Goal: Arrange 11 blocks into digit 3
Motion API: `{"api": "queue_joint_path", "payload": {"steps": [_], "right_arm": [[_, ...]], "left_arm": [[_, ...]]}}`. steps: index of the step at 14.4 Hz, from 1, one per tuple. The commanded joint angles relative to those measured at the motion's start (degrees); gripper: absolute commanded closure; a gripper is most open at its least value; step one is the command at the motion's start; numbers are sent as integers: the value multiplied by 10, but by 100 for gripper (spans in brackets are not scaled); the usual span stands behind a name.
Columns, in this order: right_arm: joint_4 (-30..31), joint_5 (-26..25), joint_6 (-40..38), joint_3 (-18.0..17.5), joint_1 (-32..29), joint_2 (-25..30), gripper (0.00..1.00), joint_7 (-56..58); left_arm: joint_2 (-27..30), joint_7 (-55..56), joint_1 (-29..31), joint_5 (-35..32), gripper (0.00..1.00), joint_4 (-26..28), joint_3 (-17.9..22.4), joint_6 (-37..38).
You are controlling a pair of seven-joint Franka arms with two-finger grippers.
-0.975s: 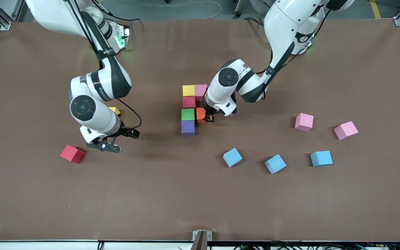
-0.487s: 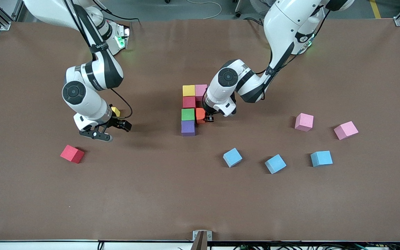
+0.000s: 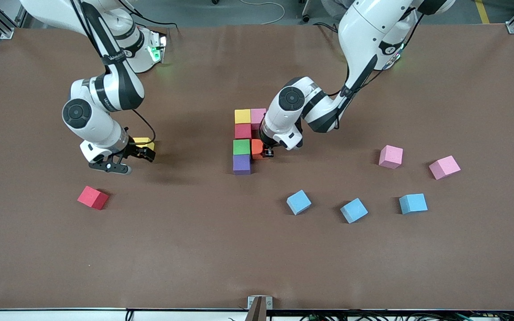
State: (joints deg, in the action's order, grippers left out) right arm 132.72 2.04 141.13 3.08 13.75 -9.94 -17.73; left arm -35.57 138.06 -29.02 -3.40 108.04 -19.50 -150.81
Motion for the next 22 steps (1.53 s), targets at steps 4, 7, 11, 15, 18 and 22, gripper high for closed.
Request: {"api": "queue_joint_path", "payload": {"steps": [4, 7, 11, 15, 18, 22], "right_arm": [[114, -6, 103, -11, -14, 26, 0, 12], [126, -6, 110, -11, -13, 26, 0, 14], [127, -6, 109, -11, -22, 26, 0, 37], [127, -5, 102, -11, -39, 28, 0, 55], [126, -5, 100, -11, -38, 30, 0, 53], [128, -4, 101, -12, -35, 26, 0, 54]], "left_arm": [[-19, 28, -4, -16, 71, -23, 4, -6], [-19, 28, -5, -17, 71, -23, 4, -5], [-19, 28, -10, -18, 66, -23, 4, -4], [-17, 27, -11, -19, 63, -21, 4, -2], [-17, 27, -12, -19, 62, -20, 4, -1], [-16, 26, -11, -21, 58, -18, 4, 10]]}}
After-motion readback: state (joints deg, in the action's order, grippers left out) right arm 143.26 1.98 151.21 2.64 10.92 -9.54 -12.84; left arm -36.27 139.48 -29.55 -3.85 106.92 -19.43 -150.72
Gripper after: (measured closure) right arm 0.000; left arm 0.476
